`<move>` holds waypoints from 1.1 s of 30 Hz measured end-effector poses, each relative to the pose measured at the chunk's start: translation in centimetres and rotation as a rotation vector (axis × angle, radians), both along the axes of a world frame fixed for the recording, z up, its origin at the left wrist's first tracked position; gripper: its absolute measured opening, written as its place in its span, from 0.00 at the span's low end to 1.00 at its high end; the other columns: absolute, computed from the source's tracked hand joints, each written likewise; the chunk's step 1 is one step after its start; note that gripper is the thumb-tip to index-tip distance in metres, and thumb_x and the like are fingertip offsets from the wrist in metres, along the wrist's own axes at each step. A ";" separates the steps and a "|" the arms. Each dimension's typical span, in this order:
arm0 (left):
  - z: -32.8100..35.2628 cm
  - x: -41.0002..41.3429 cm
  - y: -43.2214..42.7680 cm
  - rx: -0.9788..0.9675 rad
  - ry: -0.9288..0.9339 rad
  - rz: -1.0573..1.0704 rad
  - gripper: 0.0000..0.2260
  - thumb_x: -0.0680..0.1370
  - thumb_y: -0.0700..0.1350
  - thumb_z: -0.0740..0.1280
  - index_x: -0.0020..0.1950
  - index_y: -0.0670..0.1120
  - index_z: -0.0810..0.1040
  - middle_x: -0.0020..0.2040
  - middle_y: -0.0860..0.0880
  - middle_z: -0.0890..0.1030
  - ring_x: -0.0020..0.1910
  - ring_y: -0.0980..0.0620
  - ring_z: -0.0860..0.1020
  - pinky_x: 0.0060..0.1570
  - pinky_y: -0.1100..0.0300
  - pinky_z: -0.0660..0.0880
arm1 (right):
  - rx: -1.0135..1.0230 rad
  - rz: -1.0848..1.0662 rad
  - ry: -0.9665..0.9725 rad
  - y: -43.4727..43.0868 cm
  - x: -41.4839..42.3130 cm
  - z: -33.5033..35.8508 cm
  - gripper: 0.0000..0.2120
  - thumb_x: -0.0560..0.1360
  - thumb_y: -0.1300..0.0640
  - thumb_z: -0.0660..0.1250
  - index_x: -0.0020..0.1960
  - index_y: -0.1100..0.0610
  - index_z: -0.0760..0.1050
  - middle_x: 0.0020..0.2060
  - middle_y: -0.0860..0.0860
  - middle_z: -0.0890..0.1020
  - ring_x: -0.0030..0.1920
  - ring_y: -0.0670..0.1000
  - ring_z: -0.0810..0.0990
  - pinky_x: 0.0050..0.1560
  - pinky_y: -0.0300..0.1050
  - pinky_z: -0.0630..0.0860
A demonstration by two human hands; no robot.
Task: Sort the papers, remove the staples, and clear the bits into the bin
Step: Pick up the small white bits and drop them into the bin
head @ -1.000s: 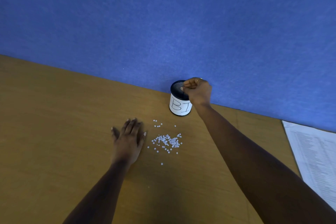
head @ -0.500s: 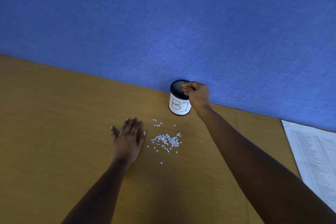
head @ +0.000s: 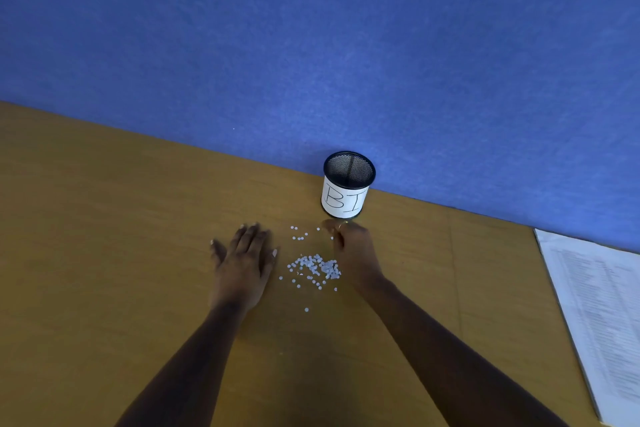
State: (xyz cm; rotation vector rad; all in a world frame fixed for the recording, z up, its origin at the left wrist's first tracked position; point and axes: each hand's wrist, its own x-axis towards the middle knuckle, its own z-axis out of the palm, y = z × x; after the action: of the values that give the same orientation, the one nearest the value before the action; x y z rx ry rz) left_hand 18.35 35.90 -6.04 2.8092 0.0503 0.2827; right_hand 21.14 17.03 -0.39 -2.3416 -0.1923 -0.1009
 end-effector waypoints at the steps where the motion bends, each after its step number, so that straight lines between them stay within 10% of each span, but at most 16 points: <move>1: 0.0 0.0 0.0 -0.001 -0.001 0.000 0.31 0.73 0.61 0.44 0.67 0.47 0.71 0.70 0.48 0.70 0.72 0.49 0.64 0.67 0.35 0.53 | -0.063 0.002 0.052 -0.1 -0.3 -0.5 0.19 0.75 0.71 0.55 0.61 0.61 0.75 0.55 0.58 0.81 0.55 0.55 0.79 0.56 0.44 0.74; 9: 0.2 -0.1 0.0 -0.014 0.002 0.004 0.33 0.73 0.61 0.43 0.68 0.47 0.70 0.70 0.49 0.70 0.73 0.50 0.62 0.68 0.36 0.51 | -0.372 0.109 0.245 1.9 -1.4 -2.0 0.23 0.82 0.60 0.48 0.75 0.64 0.49 0.76 0.57 0.50 0.77 0.53 0.46 0.75 0.45 0.43; 17: 0.0 -0.1 0.0 0.002 0.010 0.000 0.32 0.73 0.61 0.44 0.68 0.48 0.70 0.70 0.49 0.70 0.72 0.50 0.63 0.67 0.36 0.52 | -0.259 0.266 0.163 2.7 -1.0 -1.5 0.21 0.80 0.60 0.52 0.73 0.60 0.59 0.75 0.54 0.58 0.75 0.52 0.58 0.72 0.45 0.57; 33: 0.1 -0.1 0.0 0.007 0.015 0.000 0.32 0.73 0.61 0.44 0.68 0.47 0.71 0.70 0.48 0.70 0.72 0.49 0.63 0.67 0.36 0.54 | -0.556 0.526 0.098 3.3 -0.6 -2.6 0.23 0.82 0.57 0.49 0.75 0.62 0.51 0.76 0.55 0.51 0.77 0.52 0.47 0.74 0.47 0.44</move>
State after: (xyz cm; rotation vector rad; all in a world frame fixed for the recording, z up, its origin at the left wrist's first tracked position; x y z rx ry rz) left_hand 18.22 35.86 -5.98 2.8184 0.0529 0.2624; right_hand 20.59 20.37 -2.94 -2.7400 -0.8707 0.3687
